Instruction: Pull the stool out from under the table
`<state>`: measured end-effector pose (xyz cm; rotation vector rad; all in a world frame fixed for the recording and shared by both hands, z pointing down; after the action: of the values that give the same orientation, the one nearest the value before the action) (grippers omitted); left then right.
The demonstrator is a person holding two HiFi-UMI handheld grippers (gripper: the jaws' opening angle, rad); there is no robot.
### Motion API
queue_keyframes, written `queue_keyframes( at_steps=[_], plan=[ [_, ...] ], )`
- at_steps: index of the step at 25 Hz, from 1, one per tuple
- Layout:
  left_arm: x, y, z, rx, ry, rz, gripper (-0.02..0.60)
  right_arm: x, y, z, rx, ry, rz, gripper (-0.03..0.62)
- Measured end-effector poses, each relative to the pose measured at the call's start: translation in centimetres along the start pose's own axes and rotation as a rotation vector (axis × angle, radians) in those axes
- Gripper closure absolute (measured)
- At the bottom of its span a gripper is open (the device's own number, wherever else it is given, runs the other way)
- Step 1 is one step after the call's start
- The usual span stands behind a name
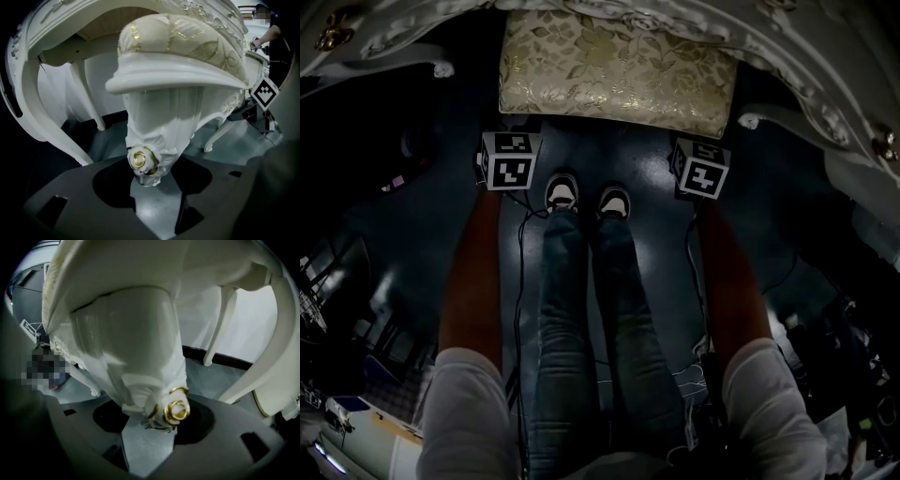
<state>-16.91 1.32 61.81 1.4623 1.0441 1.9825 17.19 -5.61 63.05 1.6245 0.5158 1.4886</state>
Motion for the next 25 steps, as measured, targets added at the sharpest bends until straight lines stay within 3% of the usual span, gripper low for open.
queue_keyframes(
  at_steps=[8, 17, 25],
  plan=[
    [0.0, -0.1, 0.3, -0.002, -0.016, -0.038, 0.329, -0.4, 0.2, 0.2, -0.014, 0.001, -0.004, 0.336],
    [0.2, -0.4, 1.0, -0.037, -0.054, -0.026, 0.33, -0.8, 0.6, 0.6, -0.026, -0.034, -0.005, 0.336],
    [0.3, -0.3, 0.9, -0.021, -0.047, -0.029, 0.329, -0.7, 0.5, 0.5, -0.025, -0.028, -0.009, 0.336]
  ],
)
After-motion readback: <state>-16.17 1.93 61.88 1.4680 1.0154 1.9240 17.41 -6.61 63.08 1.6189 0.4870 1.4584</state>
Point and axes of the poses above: the fingertips, and each gripper's own axes: y forward along the fingers, z to its right, x out of its underside, the point moved 8 cm from there along -y, backward along the fingers, and after that the axes turned 8 degrees about y, right-handed, at the moved point
